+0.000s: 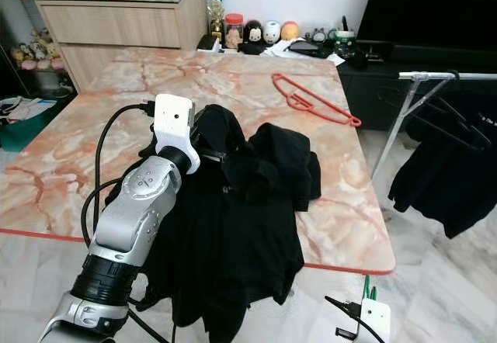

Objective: Hang hanger

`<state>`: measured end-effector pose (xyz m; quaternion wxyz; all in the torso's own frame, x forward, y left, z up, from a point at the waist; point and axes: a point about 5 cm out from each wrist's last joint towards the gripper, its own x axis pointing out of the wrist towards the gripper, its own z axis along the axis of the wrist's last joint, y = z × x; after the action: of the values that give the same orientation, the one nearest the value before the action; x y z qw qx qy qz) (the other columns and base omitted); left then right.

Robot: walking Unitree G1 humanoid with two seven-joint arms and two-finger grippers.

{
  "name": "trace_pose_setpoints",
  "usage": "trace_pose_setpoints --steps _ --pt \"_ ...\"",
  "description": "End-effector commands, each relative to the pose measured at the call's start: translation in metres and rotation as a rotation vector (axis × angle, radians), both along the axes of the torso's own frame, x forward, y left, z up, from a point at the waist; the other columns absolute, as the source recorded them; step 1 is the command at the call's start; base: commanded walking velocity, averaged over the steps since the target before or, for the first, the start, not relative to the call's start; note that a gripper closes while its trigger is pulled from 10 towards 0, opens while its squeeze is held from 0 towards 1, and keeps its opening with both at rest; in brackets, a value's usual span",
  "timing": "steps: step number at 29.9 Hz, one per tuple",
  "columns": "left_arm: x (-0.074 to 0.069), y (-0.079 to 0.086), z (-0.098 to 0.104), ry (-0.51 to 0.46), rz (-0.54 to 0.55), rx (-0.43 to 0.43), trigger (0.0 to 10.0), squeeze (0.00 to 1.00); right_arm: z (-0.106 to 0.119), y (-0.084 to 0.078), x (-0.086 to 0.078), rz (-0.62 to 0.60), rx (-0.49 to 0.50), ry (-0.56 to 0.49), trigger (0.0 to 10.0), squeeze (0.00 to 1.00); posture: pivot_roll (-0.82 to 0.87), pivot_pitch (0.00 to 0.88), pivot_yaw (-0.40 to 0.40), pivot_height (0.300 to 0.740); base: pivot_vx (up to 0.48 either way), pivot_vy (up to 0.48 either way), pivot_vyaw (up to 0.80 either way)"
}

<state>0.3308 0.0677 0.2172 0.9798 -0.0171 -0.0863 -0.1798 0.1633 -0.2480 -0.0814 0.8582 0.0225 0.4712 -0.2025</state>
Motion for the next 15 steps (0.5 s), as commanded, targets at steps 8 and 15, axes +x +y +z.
trace_pose_setpoints --steps 8,15 --pt "-0.001 -0.001 0.0 -0.024 0.0 0.015 10.0 0.0 0.001 -0.002 0.0 -0.006 -0.002 -0.003 10.0 0.0 0.07 0.0 -0.033 0.74 0.298 0.0 0.0" --pt "-0.017 0.001 -0.02 0.045 -0.092 0.108 10.0 0.0 0.0 -0.002 0.0 -0.005 -0.002 -0.001 10.0 0.0 0.07 0.0 -0.032 0.74 0.0 0.0 0.0"
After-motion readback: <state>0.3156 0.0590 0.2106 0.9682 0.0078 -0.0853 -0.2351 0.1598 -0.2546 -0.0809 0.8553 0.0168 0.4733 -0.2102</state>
